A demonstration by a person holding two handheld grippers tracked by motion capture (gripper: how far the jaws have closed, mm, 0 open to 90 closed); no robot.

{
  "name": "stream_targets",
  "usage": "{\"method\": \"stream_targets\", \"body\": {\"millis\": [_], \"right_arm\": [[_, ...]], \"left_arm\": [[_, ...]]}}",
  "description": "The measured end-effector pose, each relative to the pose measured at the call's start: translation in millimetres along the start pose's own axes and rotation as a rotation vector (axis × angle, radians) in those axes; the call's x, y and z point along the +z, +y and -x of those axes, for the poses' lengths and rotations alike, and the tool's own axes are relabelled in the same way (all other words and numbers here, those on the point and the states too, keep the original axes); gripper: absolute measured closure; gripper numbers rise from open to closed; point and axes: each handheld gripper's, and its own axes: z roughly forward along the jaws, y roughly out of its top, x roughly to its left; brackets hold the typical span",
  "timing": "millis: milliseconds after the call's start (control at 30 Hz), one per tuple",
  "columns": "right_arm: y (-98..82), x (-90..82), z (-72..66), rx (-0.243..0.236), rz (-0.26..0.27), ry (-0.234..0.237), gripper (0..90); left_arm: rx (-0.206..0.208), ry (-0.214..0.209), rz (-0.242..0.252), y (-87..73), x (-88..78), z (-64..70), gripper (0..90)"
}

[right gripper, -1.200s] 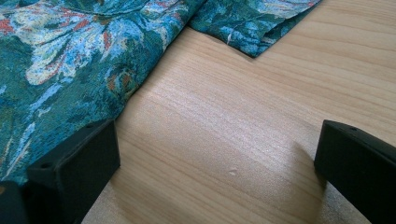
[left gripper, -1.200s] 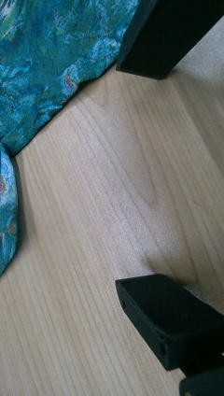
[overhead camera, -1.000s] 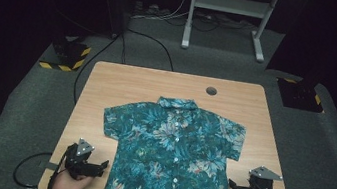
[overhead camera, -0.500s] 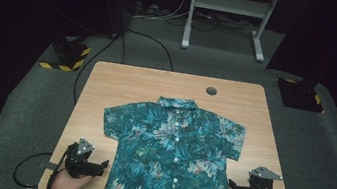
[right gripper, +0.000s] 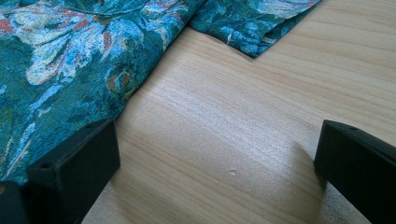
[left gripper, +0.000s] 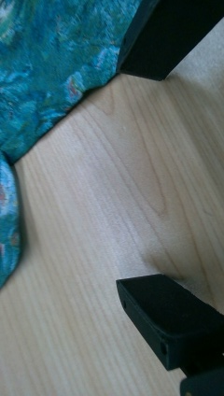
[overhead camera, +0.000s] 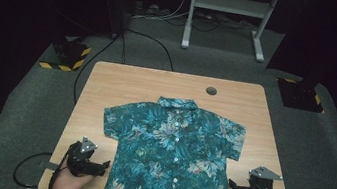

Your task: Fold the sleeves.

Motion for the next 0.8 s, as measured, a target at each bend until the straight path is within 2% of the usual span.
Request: {"method": "stream_targets", "body": {"millis": [100, 200, 333, 800], "right_arm": [[0.0, 0.0, 0.1, -0.001, 0.001, 0.000, 0.0], [0.0, 0.1, 0.1, -0.001, 0.001, 0.000, 0.0], [0.0, 0.0, 0.1, -0.001, 0.001, 0.000, 0.0], [0.0, 0.1, 0.1, -0.001, 0.001, 0.000, 0.0]], "left_arm": [[-0.006, -0.017, 0.025, 4.3, -4.4, -0.6, 0.7], [-0.029, -0.032, 0.044, 7.6, -6.2, -2.2, 0.7], [-0.034, -0.050, 0.060, 12.4, -7.7, -2.4, 0.8], [-0.035, -0.059, 0.102, 25.7, -16.3, -8.5, 0.8]]}}
